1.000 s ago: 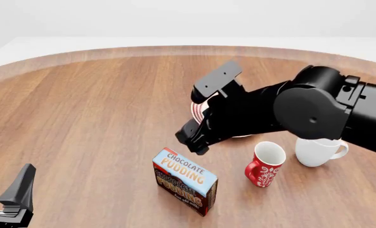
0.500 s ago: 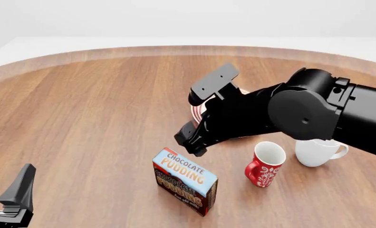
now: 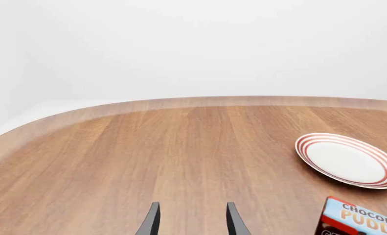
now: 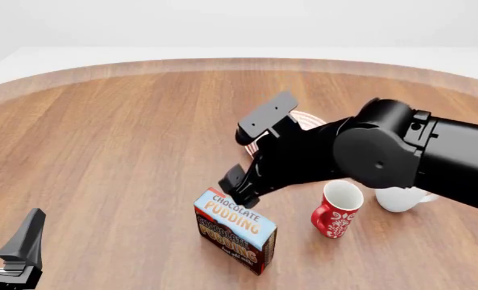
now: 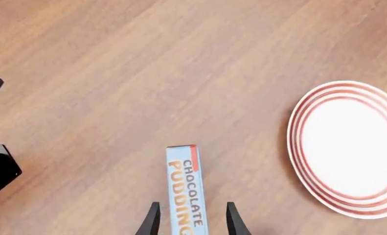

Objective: Put the chocolate pudding to the right of the plate.

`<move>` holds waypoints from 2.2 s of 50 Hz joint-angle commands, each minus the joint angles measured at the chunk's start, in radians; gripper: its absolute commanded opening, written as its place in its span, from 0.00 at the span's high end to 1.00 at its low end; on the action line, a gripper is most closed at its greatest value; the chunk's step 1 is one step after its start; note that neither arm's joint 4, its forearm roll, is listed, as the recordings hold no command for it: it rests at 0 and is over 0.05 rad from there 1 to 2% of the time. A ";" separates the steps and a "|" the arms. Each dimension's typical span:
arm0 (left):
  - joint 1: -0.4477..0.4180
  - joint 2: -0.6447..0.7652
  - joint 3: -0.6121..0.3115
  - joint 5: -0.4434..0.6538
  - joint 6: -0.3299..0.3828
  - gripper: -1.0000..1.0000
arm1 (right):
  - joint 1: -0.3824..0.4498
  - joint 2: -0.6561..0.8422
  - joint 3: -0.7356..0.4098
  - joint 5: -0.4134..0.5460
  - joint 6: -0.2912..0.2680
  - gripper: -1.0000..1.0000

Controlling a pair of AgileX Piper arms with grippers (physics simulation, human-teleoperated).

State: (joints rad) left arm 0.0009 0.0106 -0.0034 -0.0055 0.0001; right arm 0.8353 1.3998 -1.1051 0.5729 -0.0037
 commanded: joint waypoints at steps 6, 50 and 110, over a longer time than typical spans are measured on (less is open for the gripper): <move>0.000 0.000 0.000 0.000 0.000 0.00 | 0.005 0.007 0.029 -0.025 0.013 0.00; 0.000 0.000 0.000 0.000 0.000 0.00 | 0.020 0.055 0.103 -0.112 0.057 0.00; 0.000 0.000 0.000 0.000 0.000 0.00 | 0.032 0.144 0.177 -0.239 0.120 0.00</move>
State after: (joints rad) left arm 0.0009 0.0107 -0.0034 -0.0055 0.0000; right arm 0.8613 1.5307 -0.9401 0.3577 0.1042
